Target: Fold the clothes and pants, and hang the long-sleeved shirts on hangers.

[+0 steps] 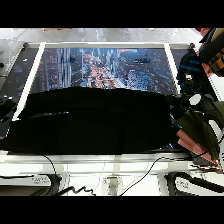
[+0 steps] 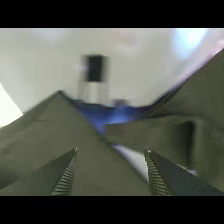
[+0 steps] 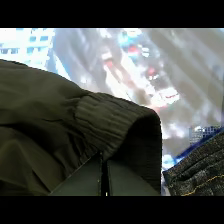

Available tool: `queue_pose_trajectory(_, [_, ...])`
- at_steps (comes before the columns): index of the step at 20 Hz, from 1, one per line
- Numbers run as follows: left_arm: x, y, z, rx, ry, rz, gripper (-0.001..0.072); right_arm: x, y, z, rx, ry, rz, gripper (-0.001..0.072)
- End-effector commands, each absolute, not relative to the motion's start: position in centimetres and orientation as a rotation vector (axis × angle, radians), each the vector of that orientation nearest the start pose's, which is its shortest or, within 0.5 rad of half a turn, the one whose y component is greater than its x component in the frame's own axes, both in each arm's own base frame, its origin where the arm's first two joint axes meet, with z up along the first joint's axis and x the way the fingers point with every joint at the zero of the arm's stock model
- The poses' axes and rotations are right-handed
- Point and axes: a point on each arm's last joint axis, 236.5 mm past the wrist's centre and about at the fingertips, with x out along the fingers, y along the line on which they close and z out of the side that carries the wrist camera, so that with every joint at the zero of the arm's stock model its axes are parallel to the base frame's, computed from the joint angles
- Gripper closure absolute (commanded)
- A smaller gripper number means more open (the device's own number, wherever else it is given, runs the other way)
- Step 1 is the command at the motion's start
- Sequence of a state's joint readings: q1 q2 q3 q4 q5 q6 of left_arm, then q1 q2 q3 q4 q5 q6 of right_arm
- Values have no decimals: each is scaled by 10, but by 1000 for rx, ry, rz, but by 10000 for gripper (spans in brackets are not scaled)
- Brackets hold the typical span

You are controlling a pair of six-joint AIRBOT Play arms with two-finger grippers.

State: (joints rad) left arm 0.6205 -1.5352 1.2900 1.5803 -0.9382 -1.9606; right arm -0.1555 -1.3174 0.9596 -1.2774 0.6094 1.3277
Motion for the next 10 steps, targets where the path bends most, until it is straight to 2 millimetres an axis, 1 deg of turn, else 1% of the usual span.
queue_pose_trajectory(1, [396,264,-39,-1019,921,692,136,445,-27,-22,176,932,13,692])
queue_pose_trajectory(2, [398,261,-45,-1071,923,685,92,445,-27,-23,185,932,9,692])
queue_pose_trajectory(4, [401,256,-58,-1140,932,693,90,445,-27,-22,209,932,-2,692])
queue_pose_trajectory(7, [401,252,-84,-1243,953,753,90,445,-26,-23,225,936,-9,692])
queue_pose_trajectory(10, [407,244,-102,-1332,963,758,91,444,-26,-23,225,938,-9,691])
